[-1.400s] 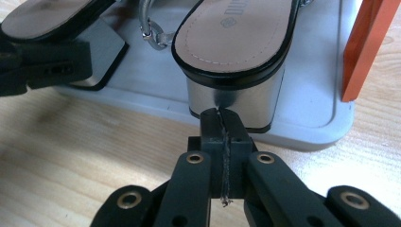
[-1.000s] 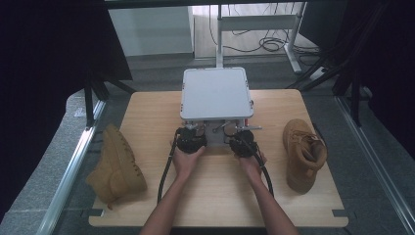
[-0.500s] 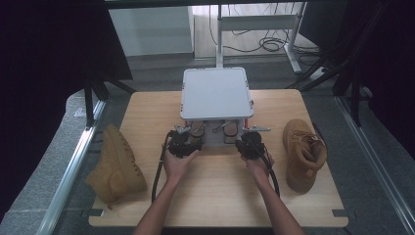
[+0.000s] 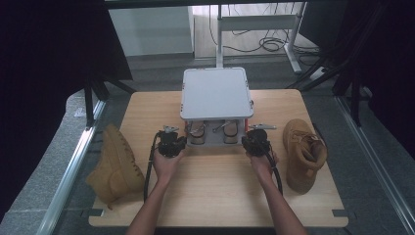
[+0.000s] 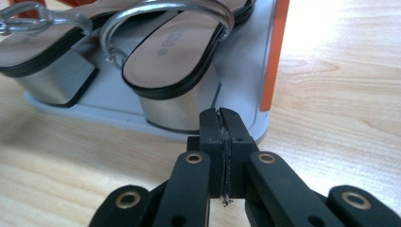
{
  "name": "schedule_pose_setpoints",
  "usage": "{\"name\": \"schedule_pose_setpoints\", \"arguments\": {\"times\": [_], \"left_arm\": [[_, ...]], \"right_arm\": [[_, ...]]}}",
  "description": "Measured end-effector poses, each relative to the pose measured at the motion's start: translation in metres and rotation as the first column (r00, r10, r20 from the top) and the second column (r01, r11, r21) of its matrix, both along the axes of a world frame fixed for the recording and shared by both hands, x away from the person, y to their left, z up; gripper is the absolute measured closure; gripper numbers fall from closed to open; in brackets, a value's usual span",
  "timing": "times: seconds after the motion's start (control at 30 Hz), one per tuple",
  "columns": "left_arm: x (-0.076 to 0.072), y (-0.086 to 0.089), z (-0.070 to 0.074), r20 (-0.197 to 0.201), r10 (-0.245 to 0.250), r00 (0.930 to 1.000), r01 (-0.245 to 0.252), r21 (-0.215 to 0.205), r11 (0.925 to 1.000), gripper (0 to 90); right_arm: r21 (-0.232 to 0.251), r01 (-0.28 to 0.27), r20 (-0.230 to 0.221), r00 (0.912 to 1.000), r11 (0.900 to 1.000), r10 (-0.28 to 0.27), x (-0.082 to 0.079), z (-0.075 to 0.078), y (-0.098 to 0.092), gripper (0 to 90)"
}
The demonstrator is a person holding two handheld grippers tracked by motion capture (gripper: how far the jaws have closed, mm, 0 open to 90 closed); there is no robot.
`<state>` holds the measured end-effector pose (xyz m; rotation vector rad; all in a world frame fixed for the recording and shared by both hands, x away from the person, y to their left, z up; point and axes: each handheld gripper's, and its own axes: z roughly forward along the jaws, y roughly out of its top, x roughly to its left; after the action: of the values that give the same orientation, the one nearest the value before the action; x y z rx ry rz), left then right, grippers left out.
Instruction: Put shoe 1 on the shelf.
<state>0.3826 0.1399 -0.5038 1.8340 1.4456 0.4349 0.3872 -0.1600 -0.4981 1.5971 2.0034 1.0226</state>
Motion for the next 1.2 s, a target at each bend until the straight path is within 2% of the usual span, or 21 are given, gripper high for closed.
{"name": "schedule_pose_setpoints", "arguments": {"times": [0.17,0.67,1.2], "left_arm": [[0.002,-0.002,0.0,-0.007,-0.01,0.9999,0.01,0.0,0.9999,88.6],[0.011,-0.011,-0.003,-0.023,-0.02,0.9995,0.02,0.01,0.9998,88.6],[0.012,-0.018,-0.005,-0.031,-0.026,0.9992,0.026,-0.004,0.9997,88.7]], "right_arm": [[-0.004,0.011,0.01,0.9999,1.0,-0.011,0.003,-0.002,0.001,89.1],[-0.004,0.017,0.027,0.9995,1.0,-0.017,0.009,-0.007,0.003,89.2],[-0.006,-0.011,0.032,0.9994,1.0,0.011,0.01,-0.014,0.019,89.5]]}}
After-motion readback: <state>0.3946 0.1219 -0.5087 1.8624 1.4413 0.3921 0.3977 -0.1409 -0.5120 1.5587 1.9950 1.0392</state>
